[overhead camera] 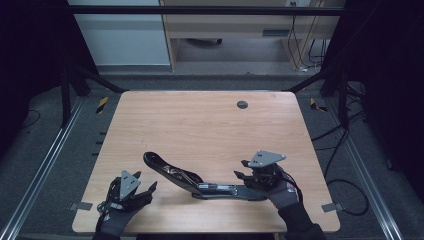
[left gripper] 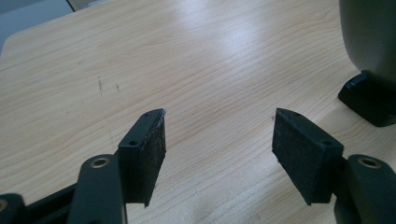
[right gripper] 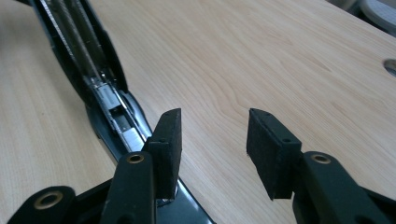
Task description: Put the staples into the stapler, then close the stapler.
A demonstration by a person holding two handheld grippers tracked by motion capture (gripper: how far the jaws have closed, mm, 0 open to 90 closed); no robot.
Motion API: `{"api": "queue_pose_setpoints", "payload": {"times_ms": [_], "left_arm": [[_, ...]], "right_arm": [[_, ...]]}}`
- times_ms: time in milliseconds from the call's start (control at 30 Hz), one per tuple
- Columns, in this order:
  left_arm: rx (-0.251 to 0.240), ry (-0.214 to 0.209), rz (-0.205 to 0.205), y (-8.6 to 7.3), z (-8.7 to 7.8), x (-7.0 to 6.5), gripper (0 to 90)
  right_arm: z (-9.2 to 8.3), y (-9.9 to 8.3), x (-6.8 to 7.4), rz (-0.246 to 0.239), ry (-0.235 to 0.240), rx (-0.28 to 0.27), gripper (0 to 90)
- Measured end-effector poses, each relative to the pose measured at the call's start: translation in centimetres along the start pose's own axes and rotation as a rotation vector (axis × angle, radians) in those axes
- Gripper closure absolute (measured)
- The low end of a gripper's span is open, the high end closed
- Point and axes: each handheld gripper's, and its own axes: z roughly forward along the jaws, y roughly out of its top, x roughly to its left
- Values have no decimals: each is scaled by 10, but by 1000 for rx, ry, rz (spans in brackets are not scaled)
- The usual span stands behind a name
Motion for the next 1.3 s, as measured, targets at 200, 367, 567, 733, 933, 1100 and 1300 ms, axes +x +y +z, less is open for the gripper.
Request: {"api": "queue_pose_setpoints", "payload": {"times_ms": [200, 367, 567, 733, 933, 1100, 1300], "left_arm": [[5, 13, -7, 2, -1, 0, 298], [5, 19, 13, 4, -3, -3, 308], [17, 7, 8, 5, -3, -2, 287], [10, -7, -9, 6, -6, 0, 273], [-25, -51, -60, 7, -11, 3, 276], [-62, -68, -80, 11, -17, 2, 303], [-111, -90, -98, 17, -26, -5, 314]], "right_arm": [[-10, -15, -4, 72, -56, -30, 606], [-18, -30, -7, 133, -138, -19, 601], [-23, -45, -8, 164, -171, -14, 593], [-27, -57, -7, 182, -196, -12, 611], [-33, -68, -6, 184, -222, -32, 653], [-36, -80, -4, 228, -214, -56, 673], [-34, -84, 1, 226, -216, -35, 673]]}}
